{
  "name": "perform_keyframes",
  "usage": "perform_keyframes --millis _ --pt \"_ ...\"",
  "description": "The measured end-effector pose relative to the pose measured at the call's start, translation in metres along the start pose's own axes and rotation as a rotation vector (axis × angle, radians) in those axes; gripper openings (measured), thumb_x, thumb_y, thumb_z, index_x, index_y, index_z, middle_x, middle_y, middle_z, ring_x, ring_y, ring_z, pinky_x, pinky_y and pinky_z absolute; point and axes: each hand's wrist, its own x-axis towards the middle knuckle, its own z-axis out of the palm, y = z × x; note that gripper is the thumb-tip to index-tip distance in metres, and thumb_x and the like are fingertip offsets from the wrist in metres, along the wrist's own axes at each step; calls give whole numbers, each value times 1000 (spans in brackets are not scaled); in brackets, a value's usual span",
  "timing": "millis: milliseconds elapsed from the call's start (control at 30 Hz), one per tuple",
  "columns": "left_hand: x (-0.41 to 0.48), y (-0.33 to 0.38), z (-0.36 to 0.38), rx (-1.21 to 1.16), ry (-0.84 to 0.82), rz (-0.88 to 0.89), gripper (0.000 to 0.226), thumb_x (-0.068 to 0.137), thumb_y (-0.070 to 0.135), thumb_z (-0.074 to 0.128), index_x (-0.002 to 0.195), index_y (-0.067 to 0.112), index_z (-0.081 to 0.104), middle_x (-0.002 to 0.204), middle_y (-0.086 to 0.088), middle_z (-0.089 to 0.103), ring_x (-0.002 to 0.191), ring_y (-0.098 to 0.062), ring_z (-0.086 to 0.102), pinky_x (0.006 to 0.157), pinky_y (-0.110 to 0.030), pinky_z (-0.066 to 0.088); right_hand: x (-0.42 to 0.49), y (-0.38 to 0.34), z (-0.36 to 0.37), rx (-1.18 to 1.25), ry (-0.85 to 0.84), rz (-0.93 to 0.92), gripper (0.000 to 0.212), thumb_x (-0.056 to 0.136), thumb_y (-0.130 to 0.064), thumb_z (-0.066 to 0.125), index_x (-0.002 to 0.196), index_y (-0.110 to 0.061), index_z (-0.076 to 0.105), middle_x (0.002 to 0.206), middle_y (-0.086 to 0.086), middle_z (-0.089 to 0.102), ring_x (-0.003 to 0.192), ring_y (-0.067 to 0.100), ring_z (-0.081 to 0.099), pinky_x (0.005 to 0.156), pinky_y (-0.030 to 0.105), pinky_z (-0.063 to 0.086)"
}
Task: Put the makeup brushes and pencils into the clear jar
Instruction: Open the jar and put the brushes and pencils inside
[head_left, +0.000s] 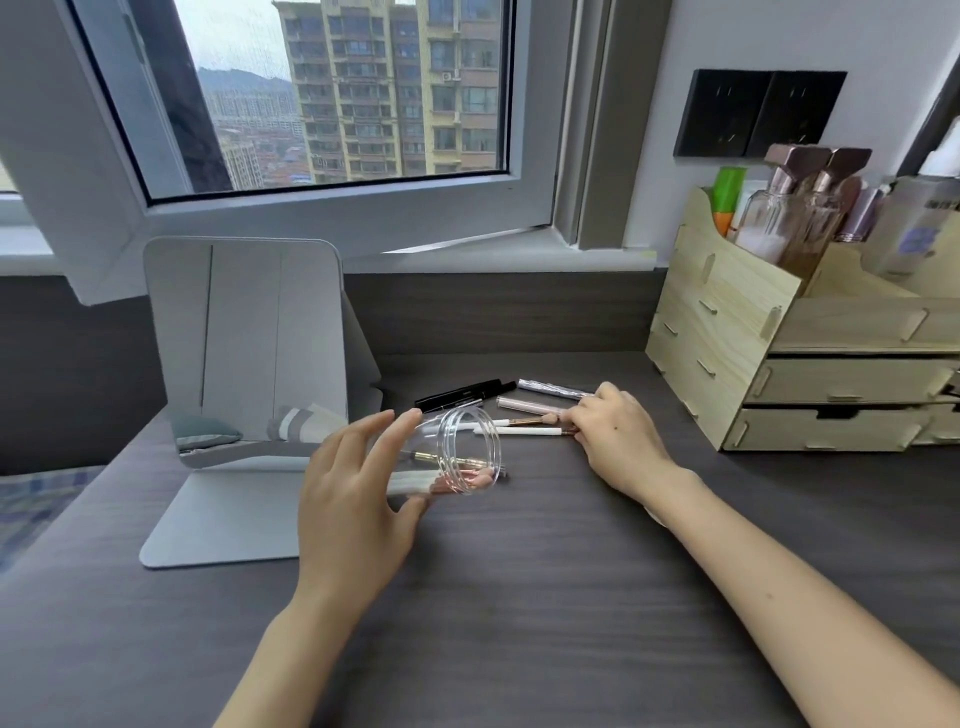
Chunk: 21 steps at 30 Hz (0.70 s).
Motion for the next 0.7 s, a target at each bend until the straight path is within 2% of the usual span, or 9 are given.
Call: perform_keyframes --millis 67,100,133,200,300,433,533,600,700 --pt "0 0 0 2 -2 -6 76 59 16 84 127 23 50 120 -5 61 110 -27 54 93 -35 40 1 0 -2 -42 -88 -5 12 80 -9 63 89 -13 70 85 8 67 89 32 55 74 37 44" --pt "-1 0 0 3 -2 -7 76 59 16 84 127 23 50 121 -5 61 110 -27 54 93 -35 40 0 0 -3 -47 -85 -14 9 81 -11 63 86 -13 71 84 9 66 88 32 55 73 37 44" --pt "0 0 0 4 -2 -7 76 59 17 84 127 23 50 121 -5 60 110 -27 54 93 -36 41 -2 2 -3 -47 -56 -24 3 77 -12 69 79 -14 71 79 8 65 82 32 57 68 36 46" --pt "0 -1 0 5 -1 -7 76 60 17 84 127 23 50 121 -5 60 110 -27 55 93 -36 41 -9 2 -1 -96 -9 -60 14 63 -10 80 64 -15 67 65 6 63 66 29 59 54 32 46" --pt "-1 -1 1 16 -6 -1 76 59 18 85 127 21 52 120 -6 61 109 -27 54 93 -33 39 -23 0 0 -76 35 -54 23 59 -4 80 65 -14 60 61 4 60 58 27 57 49 30 43" --pt "-1 -1 2 17 1 1 76 58 19 86 127 21 52 119 -6 61 108 -26 54 93 -32 38 -45 -7 -25 238 276 146 3 80 -10 56 78 -9 59 70 6 64 65 29 59 56 34 44" --pt "-1 -1 1 16 9 3 74 60 18 84 127 21 52 119 -7 61 108 -28 55 92 -34 39 -64 -16 -60 459 476 244 15 86 -18 47 86 -9 60 78 -1 62 74 17 52 65 25 36" --pt "0 -1 2 15 9 5 75 60 19 84 127 22 52 119 -7 61 107 -29 56 91 -35 41 -74 -29 -77 479 560 217 17 87 -20 47 85 -9 60 76 -5 58 72 15 48 64 23 34" --pt "0 0 2 5 5 20 76 58 18 85 126 24 51 119 -6 61 107 -27 54 90 -35 42 -74 -51 -79 451 553 74 10 86 -13 56 82 -7 64 75 1 65 69 21 53 63 30 41"
